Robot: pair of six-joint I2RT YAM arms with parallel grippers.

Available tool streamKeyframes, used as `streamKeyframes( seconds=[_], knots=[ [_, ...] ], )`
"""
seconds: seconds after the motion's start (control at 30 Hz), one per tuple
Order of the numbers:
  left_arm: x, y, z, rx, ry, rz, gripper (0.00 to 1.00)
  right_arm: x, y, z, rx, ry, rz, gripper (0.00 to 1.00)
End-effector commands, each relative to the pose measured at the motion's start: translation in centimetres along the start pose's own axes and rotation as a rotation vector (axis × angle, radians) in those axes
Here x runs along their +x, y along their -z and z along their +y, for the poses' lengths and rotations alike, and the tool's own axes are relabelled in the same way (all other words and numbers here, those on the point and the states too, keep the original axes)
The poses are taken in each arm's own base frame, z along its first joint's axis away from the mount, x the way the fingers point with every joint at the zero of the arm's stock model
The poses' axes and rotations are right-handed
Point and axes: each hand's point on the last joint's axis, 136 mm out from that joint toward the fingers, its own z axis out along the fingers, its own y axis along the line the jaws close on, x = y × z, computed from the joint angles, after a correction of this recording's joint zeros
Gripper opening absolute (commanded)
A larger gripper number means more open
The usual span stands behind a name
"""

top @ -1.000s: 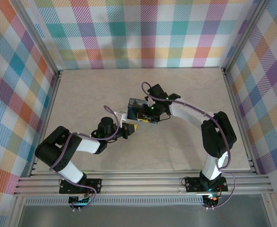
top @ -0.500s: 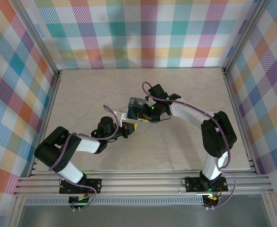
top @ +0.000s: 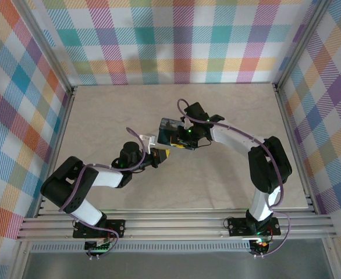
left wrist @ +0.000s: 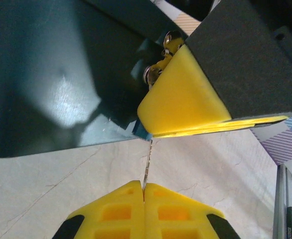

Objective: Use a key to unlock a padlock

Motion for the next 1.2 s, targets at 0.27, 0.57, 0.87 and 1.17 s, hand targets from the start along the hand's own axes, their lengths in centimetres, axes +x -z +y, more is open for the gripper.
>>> streamKeyframes(
  seconds=[0.27,0.57,0.87,1.17],
  knots=[
    [-1.0,-0.9,-0.8,0.043,-0.011,-0.023,0.0,0.2,1.1,1.7,-0.063,0.019,-0.011,0.0],
    [0.3,-0.8,0.1,0.019,0.002,-0.007,0.0,0.0,1.0,1.6,-0.057,0.023,-0.016,0.0],
    [-0.9,-1.1,-0.3,0.029,-0.006,-0.032,0.0,0.1,1.0,1.5,-0.056,0.024,-0.013,0.0],
    [-1.5,-1.2,-0.4,0.03,0.002,-0.061,0.0,0.3,0.8,1.3,-0.054,0.023,-0.007,0.0]
  ],
)
